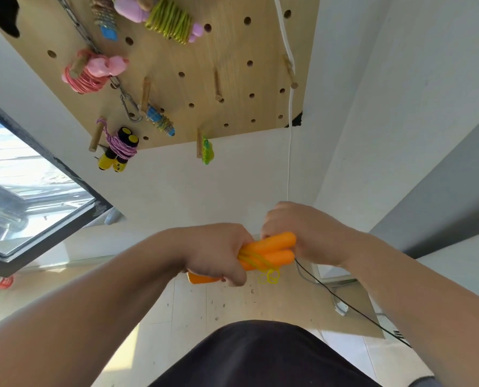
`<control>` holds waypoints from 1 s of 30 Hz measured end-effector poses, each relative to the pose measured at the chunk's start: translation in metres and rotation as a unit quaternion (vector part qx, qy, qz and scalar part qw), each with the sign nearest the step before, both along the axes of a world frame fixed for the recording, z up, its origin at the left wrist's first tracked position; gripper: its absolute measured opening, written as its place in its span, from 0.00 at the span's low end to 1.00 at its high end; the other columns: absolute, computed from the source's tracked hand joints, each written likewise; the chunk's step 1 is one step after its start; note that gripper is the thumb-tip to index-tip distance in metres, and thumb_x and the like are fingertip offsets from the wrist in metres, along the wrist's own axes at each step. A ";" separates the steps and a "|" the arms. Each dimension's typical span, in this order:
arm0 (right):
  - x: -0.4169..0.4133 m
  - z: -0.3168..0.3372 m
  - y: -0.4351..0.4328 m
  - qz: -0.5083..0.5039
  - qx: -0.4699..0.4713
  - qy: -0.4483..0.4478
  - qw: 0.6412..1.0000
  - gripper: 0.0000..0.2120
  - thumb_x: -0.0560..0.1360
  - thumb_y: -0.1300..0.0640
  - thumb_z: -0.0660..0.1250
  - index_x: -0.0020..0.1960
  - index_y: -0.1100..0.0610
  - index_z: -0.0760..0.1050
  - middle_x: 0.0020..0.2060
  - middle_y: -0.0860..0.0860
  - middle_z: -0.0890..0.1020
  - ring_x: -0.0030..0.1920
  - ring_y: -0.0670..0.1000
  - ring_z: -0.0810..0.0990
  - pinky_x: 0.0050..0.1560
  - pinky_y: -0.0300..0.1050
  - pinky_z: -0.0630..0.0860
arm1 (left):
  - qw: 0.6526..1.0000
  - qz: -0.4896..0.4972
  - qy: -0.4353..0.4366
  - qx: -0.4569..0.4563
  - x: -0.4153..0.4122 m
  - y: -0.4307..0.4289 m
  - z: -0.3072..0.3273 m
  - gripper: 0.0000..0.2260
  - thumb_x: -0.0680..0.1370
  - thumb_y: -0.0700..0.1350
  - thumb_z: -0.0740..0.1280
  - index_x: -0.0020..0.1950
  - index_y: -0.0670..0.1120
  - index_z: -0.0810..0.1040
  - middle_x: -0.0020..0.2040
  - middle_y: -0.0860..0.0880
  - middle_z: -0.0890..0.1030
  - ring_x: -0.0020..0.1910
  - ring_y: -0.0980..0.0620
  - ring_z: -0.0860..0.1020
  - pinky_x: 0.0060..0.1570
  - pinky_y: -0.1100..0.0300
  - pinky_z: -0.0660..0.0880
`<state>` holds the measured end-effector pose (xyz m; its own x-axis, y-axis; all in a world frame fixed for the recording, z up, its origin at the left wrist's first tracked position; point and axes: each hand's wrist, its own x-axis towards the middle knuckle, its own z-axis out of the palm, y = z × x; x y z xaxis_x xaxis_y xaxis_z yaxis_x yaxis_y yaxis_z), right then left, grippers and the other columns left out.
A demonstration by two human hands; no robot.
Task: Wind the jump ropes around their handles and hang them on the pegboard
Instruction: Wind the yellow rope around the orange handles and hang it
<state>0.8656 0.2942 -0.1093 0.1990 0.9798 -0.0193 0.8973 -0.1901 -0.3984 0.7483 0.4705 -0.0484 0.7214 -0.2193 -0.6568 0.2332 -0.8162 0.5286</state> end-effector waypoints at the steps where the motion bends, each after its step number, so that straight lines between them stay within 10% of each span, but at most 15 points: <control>1: 0.006 0.001 0.002 0.013 -0.016 -0.048 0.999 0.09 0.76 0.57 0.65 0.40 0.46 0.70 0.36 0.41 0.72 0.42 0.47 0.69 0.43 0.49 0.73 | 0.999 -0.024 0.004 0.027 0.000 -0.002 -0.003 0.14 0.70 0.39 0.72 0.34 0.46 0.67 0.28 0.53 0.65 0.27 0.55 0.64 0.31 0.59 0.62; 15: 0.010 0.040 0.009 -0.061 -0.081 -0.012 0.995 0.13 0.82 0.40 0.58 0.45 0.48 0.71 0.34 0.45 0.72 0.36 0.47 0.71 0.41 0.50 0.73 | 0.929 -0.045 -0.075 0.359 0.024 0.020 -0.033 0.03 0.72 0.42 0.66 0.41 0.48 0.72 0.38 0.51 0.74 0.36 0.51 0.75 0.37 0.57 0.73; 23: -0.002 0.004 -0.001 -0.255 0.175 -0.009 0.951 0.11 0.80 0.51 0.63 0.43 0.54 0.79 0.33 0.47 0.76 0.34 0.50 0.75 0.36 0.49 0.74 | 0.941 0.167 -0.165 0.246 0.041 0.026 -0.031 0.08 0.71 0.43 0.68 0.37 0.47 0.68 0.37 0.49 0.73 0.36 0.49 0.73 0.34 0.58 0.66; 30: -0.013 -0.002 -0.006 -0.288 0.176 -0.014 0.941 0.08 0.82 0.51 0.59 0.47 0.50 0.63 0.27 0.44 0.69 0.25 0.47 0.67 0.25 0.41 0.59 | 0.947 0.241 -0.194 0.085 0.042 0.007 -0.027 0.12 0.68 0.40 0.71 0.35 0.45 0.68 0.33 0.49 0.69 0.32 0.51 0.69 0.33 0.58 0.64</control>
<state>0.8530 0.2882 -0.1113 0.6943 0.6543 0.2997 0.6972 -0.5085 -0.5053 0.7906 0.4777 -0.0749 0.9050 0.2822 -0.3183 0.4158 -0.7451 0.5215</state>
